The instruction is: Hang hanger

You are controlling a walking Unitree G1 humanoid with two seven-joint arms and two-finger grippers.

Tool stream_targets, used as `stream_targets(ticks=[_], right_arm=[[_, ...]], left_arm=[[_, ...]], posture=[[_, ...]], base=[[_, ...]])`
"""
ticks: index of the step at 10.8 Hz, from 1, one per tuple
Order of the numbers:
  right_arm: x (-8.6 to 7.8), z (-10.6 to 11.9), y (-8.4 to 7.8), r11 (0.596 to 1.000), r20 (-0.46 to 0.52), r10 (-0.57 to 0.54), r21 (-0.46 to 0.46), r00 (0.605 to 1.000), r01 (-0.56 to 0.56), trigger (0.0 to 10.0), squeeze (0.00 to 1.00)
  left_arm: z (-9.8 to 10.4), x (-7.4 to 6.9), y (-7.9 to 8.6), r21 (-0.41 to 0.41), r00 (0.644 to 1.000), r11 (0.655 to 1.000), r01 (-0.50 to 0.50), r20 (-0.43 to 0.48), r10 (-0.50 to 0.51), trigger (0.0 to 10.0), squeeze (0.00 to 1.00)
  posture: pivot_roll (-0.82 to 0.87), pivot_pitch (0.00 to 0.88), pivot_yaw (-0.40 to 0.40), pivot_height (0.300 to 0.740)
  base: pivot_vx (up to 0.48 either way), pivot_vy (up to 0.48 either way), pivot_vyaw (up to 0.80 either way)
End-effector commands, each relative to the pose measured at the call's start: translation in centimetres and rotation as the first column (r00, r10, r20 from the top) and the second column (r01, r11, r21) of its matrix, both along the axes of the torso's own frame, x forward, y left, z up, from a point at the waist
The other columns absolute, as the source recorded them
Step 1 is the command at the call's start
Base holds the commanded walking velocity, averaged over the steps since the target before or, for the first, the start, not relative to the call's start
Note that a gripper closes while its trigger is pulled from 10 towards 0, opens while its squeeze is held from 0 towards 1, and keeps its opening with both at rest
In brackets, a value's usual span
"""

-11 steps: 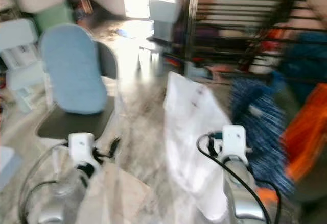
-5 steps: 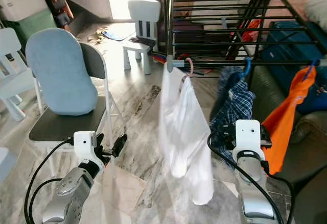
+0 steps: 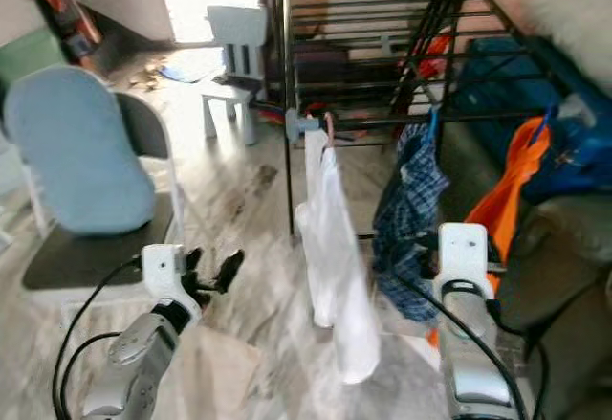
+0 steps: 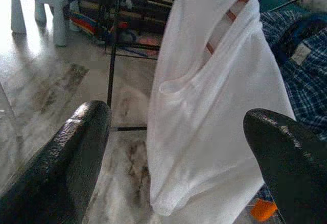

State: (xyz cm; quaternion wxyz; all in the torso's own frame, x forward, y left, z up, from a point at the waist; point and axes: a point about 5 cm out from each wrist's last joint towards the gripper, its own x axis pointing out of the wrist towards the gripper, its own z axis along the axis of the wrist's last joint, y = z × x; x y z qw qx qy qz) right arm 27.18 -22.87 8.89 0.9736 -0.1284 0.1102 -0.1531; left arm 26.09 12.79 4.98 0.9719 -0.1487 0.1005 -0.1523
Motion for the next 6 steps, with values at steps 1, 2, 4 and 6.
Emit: stream_targets(ticks=[1, 2, 4, 6], right_arm=[[0.37, 0.30, 0.43, 1.000, 0.017, 0.020, 0.010, 1.000, -0.020, 10.0, 0.00], [0.38, 0.24, 0.46, 1.000, 0.016, 0.020, 0.011, 1.000, -0.020, 10.0, 0.00], [0.43, 0.21, 0.48, 1.000, 0.016, 0.020, 0.010, 1.000, -0.020, 10.0, 0.00], [0.60, 0.16, 0.66, 1.000, 0.017, 0.018, 0.011, 1.000, -0.018, 10.0, 0.00]], left_arm=[[0.43, 0.17, 0.53, 0.006, 1.000, 1.000, -0.013, 0.023, 0.013, 10.0, 0.00], [0.39, 0.17, 0.46, 0.007, 1.000, 1.000, -0.010, 0.021, 0.010, 10.0, 0.00], [0.30, 0.11, 0.41, 0.010, 1.000, 1.000, -0.005, 0.017, 0.005, 10.0, 0.00], [0.21, 0.05, 0.28, 0.011, 1.000, 1.000, 0.001, 0.014, -0.002, 10.0, 0.00]], posture=[[-0.24, 0.000, 0.041, 0.740], [-0.24, 0.000, 0.041, 0.740], [-0.24, 0.000, 0.041, 0.740], [-0.24, 0.000, 0.040, 0.740]], base=[[0.416, 0.000, 0.00], [0.412, 0.000, 0.00], [0.412, 0.000, 0.00], [0.411, 0.000, -0.32]])
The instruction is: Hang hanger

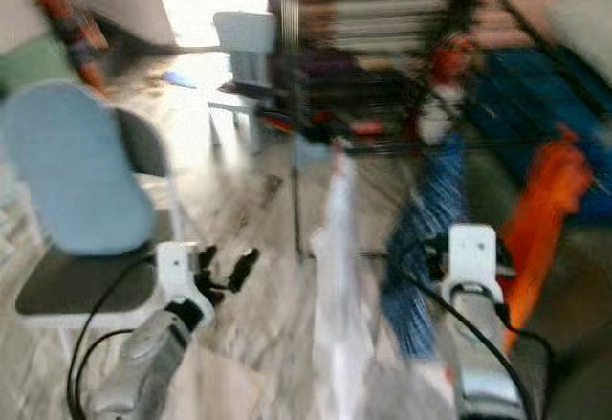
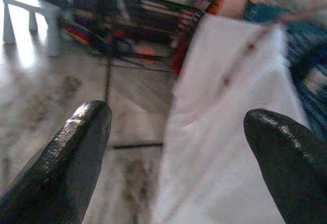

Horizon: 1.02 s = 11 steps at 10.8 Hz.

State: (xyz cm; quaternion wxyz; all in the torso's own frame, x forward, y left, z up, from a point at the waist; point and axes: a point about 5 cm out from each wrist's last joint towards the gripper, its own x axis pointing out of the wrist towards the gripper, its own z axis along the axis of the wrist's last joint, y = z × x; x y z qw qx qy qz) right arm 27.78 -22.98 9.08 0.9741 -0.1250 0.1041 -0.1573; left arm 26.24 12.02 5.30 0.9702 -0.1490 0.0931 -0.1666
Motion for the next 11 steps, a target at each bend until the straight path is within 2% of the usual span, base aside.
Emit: stream_targets(ticks=[1, 3, 5, 6, 10, 11], right_arm=[[0.0, -0.1, 0.8, 1.000, 0.002, 0.027, 0.007, 1.000, -0.027, 10.0, 0.00], [0.1, -0.2, 0.9, 0.999, 0.000, 0.031, 0.012, 1.000, -0.031, 10.0, 0.00], [0.1, -0.4, 1.0, 0.999, -0.009, 0.029, 0.023, 1.000, -0.029, 10.0, 0.00], [0.1, -1.1, 1.4, 0.996, -0.046, 0.051, 0.071, 0.998, -0.048, 10.0, 0.00], [0.5, -1.9, 3.3, 0.976, -0.093, 0.180, 0.140, 0.979, -0.166, 10.0, 0.00], [0.7, -1.5, 3.4, 0.977, -0.073, 0.189, 0.112, 0.979, -0.180, 10.0, 0.00]], left_arm=[[-0.1, -0.1, 1.0, 0.015, 1.000, 1.000, -0.025, -0.004, 0.025, 10.0, 0.00], [-0.2, -0.1, 1.0, 0.021, 1.000, 0.999, -0.025, -0.006, 0.025, 10.0, 0.00], [-0.2, -0.1, 1.0, 0.024, 0.999, 0.999, -0.043, -0.008, 0.043, 10.0, 0.00], [-0.3, -0.2, 1.1, 0.025, 0.999, 0.999, -0.043, -0.010, 0.043, 10.0, 0.00], [-0.3, -0.2, 1.0, 0.029, 0.999, 0.999, -0.044, -0.011, 0.044, 10.0, 0.00], [-0.3, -0.2, 1.0, 0.029, 0.999, 0.999, -0.045, -0.010, 0.045, 10.0, 0.00]], posture=[[-0.24, 0.000, 0.039, 0.740], [-0.24, 0.000, 0.039, 0.740], [-0.24, 0.000, 0.037, 0.740], [-0.24, 0.000, 0.036, 0.740], [-0.23, 0.000, 0.034, 0.740], [-0.23, 0.000, 0.034, 0.740]], base=[[0.420, 0.000, -0.65], [0.356, 0.000, 0.00], [0.000, 0.000, 0.00], [0.000, 0.000, 0.00], [0.000, 0.000, 0.00], [0.000, 0.000, 0.00]])
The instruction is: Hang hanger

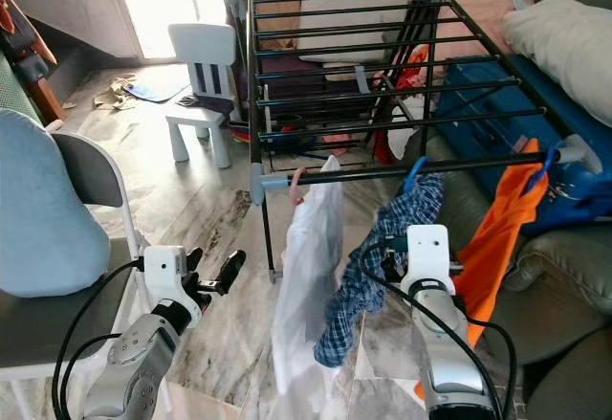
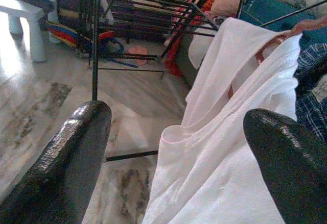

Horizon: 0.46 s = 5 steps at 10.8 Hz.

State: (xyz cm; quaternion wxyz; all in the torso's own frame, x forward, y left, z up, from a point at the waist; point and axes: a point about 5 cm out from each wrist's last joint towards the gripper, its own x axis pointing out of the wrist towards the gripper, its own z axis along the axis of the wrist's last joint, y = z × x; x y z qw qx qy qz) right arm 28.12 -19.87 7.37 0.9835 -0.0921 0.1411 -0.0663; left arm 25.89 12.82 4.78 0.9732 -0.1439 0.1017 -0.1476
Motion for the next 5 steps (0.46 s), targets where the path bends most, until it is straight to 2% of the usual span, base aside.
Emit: stream_targets(ticks=[1, 3, 4, 5], right_arm=[[0.6, 1.2, 0.3, 0.999, 0.062, 0.020, -0.041, 0.998, -0.017, 10.0, 0.00], [0.8, 2.9, 0.5, 0.996, 0.165, 0.041, -0.088, 0.985, -0.027, 10.0, 0.00], [1.0, 3.7, 1.2, 0.992, 0.206, 0.082, -0.112, 0.975, -0.060, 10.0, 0.00], [0.9, 3.6, 1.6, 0.991, 0.207, 0.104, -0.099, 0.973, -0.084, 10.0, 0.00]], left_arm=[[0.2, 0.1, 0.3, 0.014, 1.000, 1.000, -0.011, 0.009, 0.011, 10.0, 0.00], [0.2, 0.2, 0.3, 0.018, 1.000, 1.000, -0.011, 0.008, 0.011, 10.0, 0.00], [0.2, 0.2, 0.3, 0.019, 1.000, 1.000, -0.009, 0.008, 0.009, 10.0, 0.00], [0.2, 0.2, 0.2, 0.020, 1.000, 1.000, -0.007, 0.007, 0.007, 10.0, 0.00]], posture=[[-0.23, 0.000, 0.033, 0.740], [-0.23, 0.000, 0.033, 0.740], [-0.23, 0.000, 0.035, 0.740], [-0.23, 0.000, 0.036, 0.740]], base=[[0.000, 0.000, 0.00], [0.000, 0.000, 0.00], [0.000, 0.000, 0.00], [0.000, 0.000, 0.00]])
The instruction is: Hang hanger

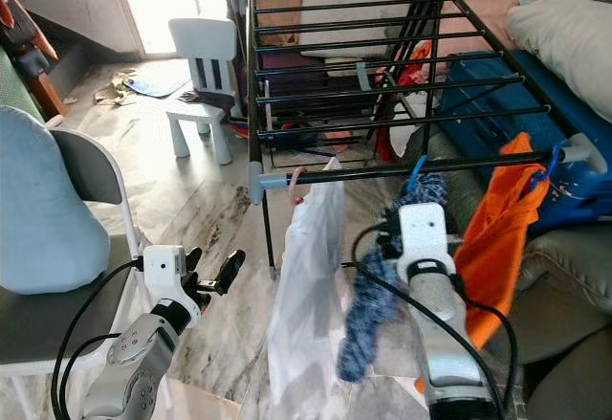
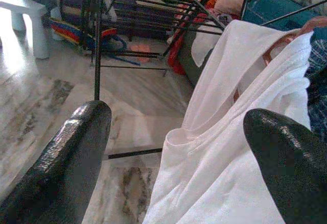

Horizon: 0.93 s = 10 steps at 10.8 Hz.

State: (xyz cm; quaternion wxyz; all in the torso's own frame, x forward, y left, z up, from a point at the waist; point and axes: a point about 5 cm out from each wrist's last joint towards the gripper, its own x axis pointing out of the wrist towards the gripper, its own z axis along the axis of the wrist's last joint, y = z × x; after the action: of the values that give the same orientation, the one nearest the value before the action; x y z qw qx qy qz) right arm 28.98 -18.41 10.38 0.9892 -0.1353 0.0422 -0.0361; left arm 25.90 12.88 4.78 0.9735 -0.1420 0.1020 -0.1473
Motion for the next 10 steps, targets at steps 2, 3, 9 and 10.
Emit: stream_targets(ticks=[2, 3, 9, 10], right_arm=[[-0.3, -0.7, 0.5, 0.999, -0.046, 0.006, 0.046, 0.999, -0.004, 10.0, 0.00], [-0.8, -2.2, -0.5, 0.997, -0.133, -0.065, 0.040, 0.989, 0.071, 10.0, 0.00], [1.0, -4.7, -0.7, 0.987, -0.310, -0.029, 0.143, 0.950, 0.077, 1.3, 0.00], [1.6, -4.4, -1.1, 0.986, -0.297, -0.039, 0.141, 0.954, 0.084, 0.0, 0.00]], left_arm=[[0.2, 0.2, 0.1, 0.017, 1.000, 1.000, -0.007, 0.005, 0.007, 10.0, 0.00], [0.1, 0.2, 0.1, 0.018, 1.000, 1.000, -0.007, 0.002, 0.007, 10.0, 0.00], [0.0, 0.4, -0.1, 0.022, 1.000, 1.000, 0.004, -0.007, -0.004, 10.0, 0.00], [0.0, 0.4, -0.1, 0.024, 1.000, 1.000, 0.000, -0.007, 0.000, 10.0, 0.00]], posture=[[-0.23, 0.000, 0.036, 0.740], [-0.23, 0.000, 0.034, 0.740], [-0.23, 0.000, 0.038, 0.740], [-0.23, 0.000, 0.035, 0.740]], base=[[0.000, 0.000, 0.00], [0.000, 0.000, 0.00], [0.000, 0.000, 0.00], [0.000, 0.000, 0.00]])
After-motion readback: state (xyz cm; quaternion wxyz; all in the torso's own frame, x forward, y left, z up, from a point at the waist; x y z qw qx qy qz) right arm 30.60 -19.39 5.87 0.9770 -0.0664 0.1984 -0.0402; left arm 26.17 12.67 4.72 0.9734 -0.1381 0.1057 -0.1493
